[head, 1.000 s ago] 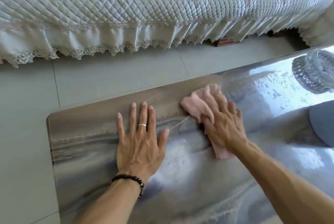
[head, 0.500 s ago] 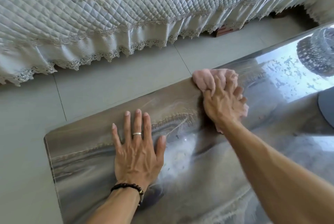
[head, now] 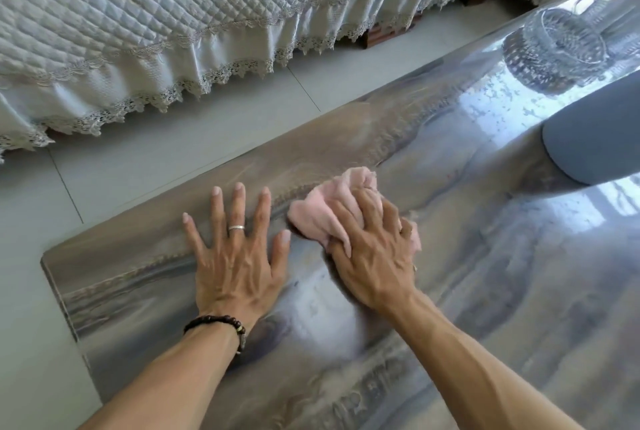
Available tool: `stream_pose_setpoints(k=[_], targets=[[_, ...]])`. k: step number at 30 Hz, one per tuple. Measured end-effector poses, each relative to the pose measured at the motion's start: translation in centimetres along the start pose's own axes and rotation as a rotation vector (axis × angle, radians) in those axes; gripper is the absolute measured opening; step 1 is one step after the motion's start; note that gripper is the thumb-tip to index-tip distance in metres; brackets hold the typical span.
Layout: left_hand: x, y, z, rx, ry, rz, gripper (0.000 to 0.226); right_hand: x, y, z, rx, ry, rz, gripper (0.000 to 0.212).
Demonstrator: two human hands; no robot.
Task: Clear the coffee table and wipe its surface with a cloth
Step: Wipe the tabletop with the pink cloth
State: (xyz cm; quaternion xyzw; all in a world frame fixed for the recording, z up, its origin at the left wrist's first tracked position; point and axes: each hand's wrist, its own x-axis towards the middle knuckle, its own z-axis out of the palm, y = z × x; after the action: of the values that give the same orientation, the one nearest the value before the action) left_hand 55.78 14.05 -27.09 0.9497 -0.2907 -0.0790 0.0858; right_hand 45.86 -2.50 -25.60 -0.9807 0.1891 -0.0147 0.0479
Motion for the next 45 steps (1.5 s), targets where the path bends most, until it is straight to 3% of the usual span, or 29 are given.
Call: stream_pose_setpoints(k=[2, 4, 6, 7, 8, 10, 12, 13, 17, 19, 21, 23, 24, 27, 28, 30, 32, 33, 35, 37, 38, 39, 42, 44, 45], targets=[[-0.2, 0.0, 0.1, -0.006, 0.011, 0.096, 0.059, -1.8, 3.9, -0.7, -0.069, -0.056, -0.024, 0.057], [-0.2, 0.0, 0.1, -0.002, 0.007, 0.134, 0.057, -0.7, 7.5, -1.4, -0.066, -0.010, 0.334, 0.059], [0.0, 0.0, 0.2, 0.011, 0.003, 0.130, 0.058, 0.7, 6.6, -1.3, 0.035, 0.017, 0.672, 0.051], [0.2, -0.1, 0.4, 0.014, 0.004, 0.125, 0.059, 0.9, 4.4, -0.9, 0.050, 0.026, 0.677, 0.049], [0.1, -0.2, 0.4, 0.021, 0.006, 0.126, 0.060, 0.1, 1.9, -0.6, 0.033, 0.057, 0.565, 0.049], [0.1, -0.3, 0.5, 0.029, 0.011, 0.127, 0.061, -3.0, -1.2, 0.2, 0.005, 0.056, 0.184, 0.052], [-0.2, -0.2, 0.3, 0.037, 0.017, 0.133, 0.064, -6.5, 0.6, -0.3, -0.037, -0.021, -0.007, 0.054], [-0.3, 0.0, 0.2, 0.043, 0.027, 0.136, 0.065, -7.0, 2.7, -0.7, -0.051, -0.017, 0.029, 0.055], [-1.7, 1.1, -0.3, 0.046, 0.047, 0.196, 0.065, -5.0, 4.8, -1.0, -0.005, 0.051, 0.586, 0.052], [-3.2, 2.1, 0.0, 0.043, 0.038, 0.242, 0.061, -5.9, 1.8, -0.4, -0.018, 0.098, 0.525, 0.048], [-4.9, 3.3, 0.5, 0.017, 0.017, 0.249, 0.061, -9.0, 0.8, -0.1, -0.032, 0.089, 0.216, 0.050], [-6.4, 5.0, 0.9, -0.021, 0.009, 0.238, 0.063, -11.4, 4.3, -0.6, -0.087, 0.015, 0.054, 0.058], [-7.1, 5.7, 1.0, -0.039, 0.012, 0.232, 0.063, -11.2, 6.3, -1.0, -0.114, 0.017, 0.114, 0.062], [-9.5, 7.4, 1.9, -0.053, 0.016, 0.211, 0.063, -8.6, 8.1, -1.4, -0.025, 0.048, 0.595, 0.051], [-10.4, 7.9, 2.3, -0.051, 0.011, 0.193, 0.062, -8.4, 6.9, -1.2, -0.002, 0.059, 0.607, 0.047], [-11.7, 8.8, 2.7, -0.060, -0.016, 0.139, 0.062, -10.3, 4.5, -0.7, -0.013, 0.103, 0.346, 0.047], [-12.5, 9.6, 3.0, -0.052, -0.010, 0.083, 0.064, -14.0, 5.2, -1.0, -0.020, 0.034, -0.013, 0.050], [-12.7, 9.9, 3.0, -0.043, -0.007, 0.060, 0.065, -14.6, 7.2, -1.3, -0.034, -0.003, -0.099, 0.051], [-12.7, 10.4, 3.1, -0.009, 0.019, 0.047, 0.065, -13.0, 10.9, -2.2, -0.066, -0.004, 0.007, 0.056], [-12.3, 10.7, 3.5, -0.001, 0.051, 0.045, 0.062, -10.0, 12.0, -2.4, -0.015, 0.045, 0.343, 0.055], [-12.3, 11.0, 3.7, 0.000, 0.052, 0.046, 0.061, -9.5, 11.0, -2.0, 0.003, 0.052, 0.424, 0.053], [-12.4, 11.2, 3.9, 0.004, 0.049, 0.043, 0.060, -10.0, 9.4, -1.5, 0.011, 0.068, 0.388, 0.052], [-12.9, 11.2, 3.9, -0.001, 0.043, 0.036, 0.062, -14.8, 6.5, -0.9, 0.032, 0.031, -0.061, 0.052], [-12.8, 11.1, 3.6, 0.003, 0.034, 0.025, 0.067, -15.6, 9.3, -1.6, -0.006, -0.032, -0.285, 0.053], [-12.7, 11.1, 3.4, 0.007, 0.033, 0.022, 0.069, -14.4, 11.0, -1.9, -0.043, -0.045, -0.283, 0.055]])
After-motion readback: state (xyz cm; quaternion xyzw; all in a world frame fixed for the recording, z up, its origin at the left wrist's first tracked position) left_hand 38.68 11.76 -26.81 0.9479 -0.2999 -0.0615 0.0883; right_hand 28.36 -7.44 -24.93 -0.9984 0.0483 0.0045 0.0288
